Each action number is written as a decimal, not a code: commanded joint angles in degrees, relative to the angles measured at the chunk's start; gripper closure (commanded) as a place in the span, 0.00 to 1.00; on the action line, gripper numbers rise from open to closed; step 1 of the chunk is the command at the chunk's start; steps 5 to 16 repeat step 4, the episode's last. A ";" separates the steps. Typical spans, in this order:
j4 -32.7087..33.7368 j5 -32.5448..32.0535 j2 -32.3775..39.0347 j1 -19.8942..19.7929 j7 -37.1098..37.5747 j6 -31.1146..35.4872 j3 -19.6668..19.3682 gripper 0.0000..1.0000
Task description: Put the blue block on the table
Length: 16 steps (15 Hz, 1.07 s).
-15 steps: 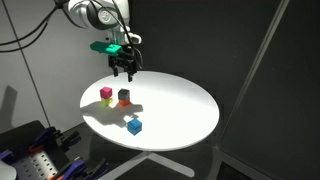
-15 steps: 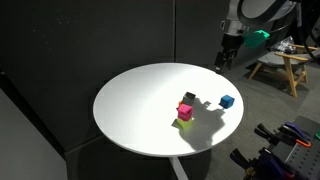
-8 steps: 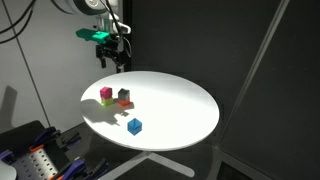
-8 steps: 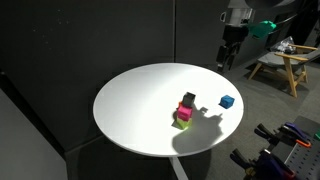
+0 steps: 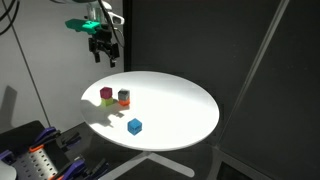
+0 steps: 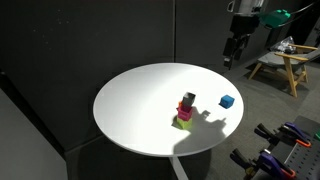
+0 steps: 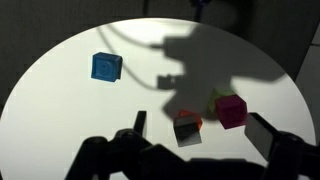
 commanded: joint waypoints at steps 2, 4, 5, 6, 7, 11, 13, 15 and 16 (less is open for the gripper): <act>0.08 -0.03 0.49 0.08 0.04 -0.04 -0.07 0.00; 0.08 -0.03 0.68 0.08 0.04 -0.03 -0.06 0.00; 0.08 -0.03 0.68 0.08 0.04 -0.03 -0.06 0.00; 0.08 -0.03 0.68 0.08 0.04 -0.03 -0.06 0.00; 0.08 -0.03 0.68 0.08 0.04 -0.03 -0.06 0.00; 0.08 -0.03 0.68 0.08 0.04 -0.03 -0.06 0.00; 0.08 -0.03 0.68 0.08 0.04 -0.03 -0.06 0.00; 0.08 -0.03 0.68 0.08 0.04 -0.03 -0.06 0.00; 0.08 -0.03 0.68 0.08 0.04 -0.03 -0.06 0.00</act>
